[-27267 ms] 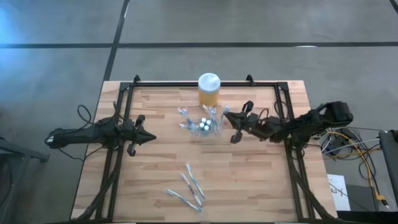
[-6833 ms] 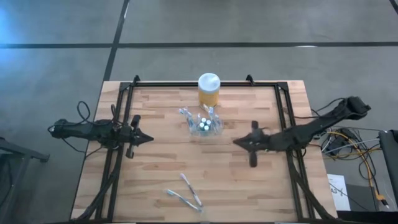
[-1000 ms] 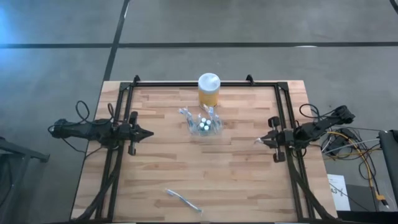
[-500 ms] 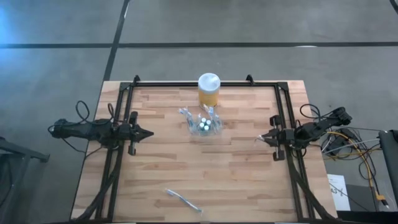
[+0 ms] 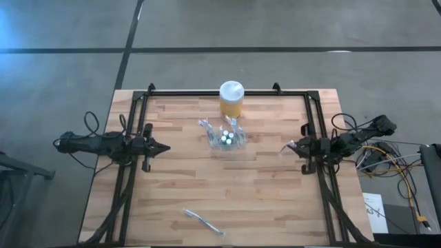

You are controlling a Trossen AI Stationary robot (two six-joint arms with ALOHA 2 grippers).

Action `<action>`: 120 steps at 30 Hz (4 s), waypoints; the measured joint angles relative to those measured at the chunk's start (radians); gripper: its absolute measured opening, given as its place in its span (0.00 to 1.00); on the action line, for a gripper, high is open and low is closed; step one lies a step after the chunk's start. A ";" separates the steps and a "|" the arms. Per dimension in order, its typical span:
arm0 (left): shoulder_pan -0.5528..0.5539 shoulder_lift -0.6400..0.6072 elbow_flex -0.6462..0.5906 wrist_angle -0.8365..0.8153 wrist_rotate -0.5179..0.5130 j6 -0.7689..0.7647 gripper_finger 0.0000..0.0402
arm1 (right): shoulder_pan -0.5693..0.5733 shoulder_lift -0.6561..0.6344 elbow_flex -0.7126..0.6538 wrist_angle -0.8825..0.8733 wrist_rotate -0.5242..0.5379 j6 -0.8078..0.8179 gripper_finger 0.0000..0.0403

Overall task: Pick & Place toothbrushing station
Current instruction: Put the violet toothbrush into the transparent organizer, then put the blue toothbrush into the transparent organizer

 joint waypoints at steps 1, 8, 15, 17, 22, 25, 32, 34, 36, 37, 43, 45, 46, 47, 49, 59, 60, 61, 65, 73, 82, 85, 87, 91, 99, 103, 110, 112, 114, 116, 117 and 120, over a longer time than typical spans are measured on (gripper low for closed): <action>0.000 0.000 0.000 0.000 0.000 0.000 0.02 | -0.002 0.039 0.020 0.001 0.001 0.011 0.02; 0.000 0.000 0.000 0.002 0.000 -0.003 0.02 | -0.037 0.365 0.250 0.003 0.004 0.032 0.02; 0.000 0.000 0.000 0.006 0.000 -0.012 0.02 | -0.157 0.670 0.443 0.087 -0.023 0.032 0.02; 0.000 0.000 0.000 0.010 0.000 -0.012 0.02 | -0.209 0.751 0.469 0.147 -0.087 0.033 0.02; 0.000 0.000 0.000 0.010 0.000 -0.018 0.02 | -0.341 0.948 0.480 0.273 -0.233 0.096 0.02; 0.000 0.000 0.000 0.009 0.000 -0.018 0.02 | -0.396 1.055 0.467 0.369 -0.264 0.137 0.02; 0.000 0.000 0.000 0.009 0.000 -0.022 0.02 | -0.451 1.217 0.410 0.583 -0.257 0.139 0.02; 0.000 0.000 0.000 0.008 0.000 -0.028 0.02 | -0.458 1.251 0.399 0.627 -0.224 0.146 0.02; 0.000 0.000 0.000 0.009 0.000 -0.033 0.02 | -0.458 1.287 0.388 0.667 -0.167 0.139 0.02; 0.000 0.000 0.000 0.008 0.000 -0.034 0.02 | -0.458 1.306 0.384 0.695 -0.147 0.132 0.02; 0.000 0.000 0.000 0.009 0.000 -0.047 0.02 | -0.457 1.395 0.356 0.841 -0.043 0.087 0.02; 0.000 0.000 0.000 0.008 0.000 -0.051 0.02 | -0.457 1.425 0.346 0.868 -0.016 0.080 0.02; 0.000 0.000 0.000 0.009 0.000 -0.053 0.02 | -0.458 1.441 0.341 0.886 -0.016 0.081 0.02; 0.000 0.000 0.000 0.009 0.000 -0.055 0.02 | -0.458 1.459 0.337 0.906 -0.013 0.081 0.02; 0.000 0.000 0.000 0.008 0.000 -0.056 0.02 | -0.459 1.493 0.332 0.954 -0.011 0.081 0.02; 0.000 0.000 0.000 0.009 0.000 -0.070 0.02 | -0.455 1.594 0.327 1.022 0.034 0.124 0.02; 0.000 0.000 0.000 0.008 0.000 -0.070 0.02 | -0.455 1.601 0.324 1.022 0.034 0.133 0.02; 0.000 0.000 0.000 0.008 0.000 -0.070 0.02 | -0.454 1.607 0.320 1.021 0.034 0.142 0.02; 0.000 0.000 0.000 0.008 0.000 -0.070 0.02 | -0.445 1.629 0.305 1.021 0.039 0.173 0.02; 0.000 0.000 0.000 0.009 0.000 -0.070 0.02 | -0.405 1.645 0.279 1.029 0.087 0.193 0.02; 0.000 0.000 -0.001 0.009 0.000 -0.066 0.02 | -0.397 1.645 0.265 0.994 0.086 0.255 0.02; 0.000 0.000 -0.001 0.009 0.000 -0.065 0.02 | -0.397 1.645 0.266 0.980 0.068 0.275 0.02; 0.000 0.000 -0.001 0.009 0.000 -0.065 0.02 | -0.397 1.645 0.266 0.980 0.056 0.294 0.02; 0.000 0.000 -0.001 0.009 0.000 -0.065 0.02 | -0.397 1.641 0.274 0.979 0.044 0.321 0.02; 0.000 0.000 -0.001 0.009 0.000 -0.065 0.02 | -0.375 1.593 0.281 0.978 0.030 0.380 0.21; 0.000 0.000 -0.001 0.009 0.000 -0.065 0.02 | -0.370 1.528 0.269 0.967 0.031 0.370 0.32; 0.000 0.000 -0.001 0.009 0.000 -0.044 0.02 | -0.319 1.350 0.261 0.888 0.028 0.258 0.45; 0.000 0.000 -0.001 0.009 0.010 -0.045 0.02 | -0.301 1.262 0.260 0.795 0.004 0.244 0.46; 0.000 0.000 -0.001 0.008 0.039 -0.034 0.02 | -0.292 1.151 0.258 0.661 -0.066 0.242 0.46; 0.000 0.000 -0.001 0.008 0.061 -0.017 0.02 | -0.292 1.023 0.257 0.510 -0.150 0.236 0.45; 0.000 0.000 -0.001 0.008 0.063 -0.011 0.02 | -0.292 0.958 0.258 0.424 -0.174 0.227 0.44; 0.000 0.000 -0.001 0.008 0.064 -0.010 0.02 | -0.292 0.764 0.270 0.163 -0.182 0.216 0.39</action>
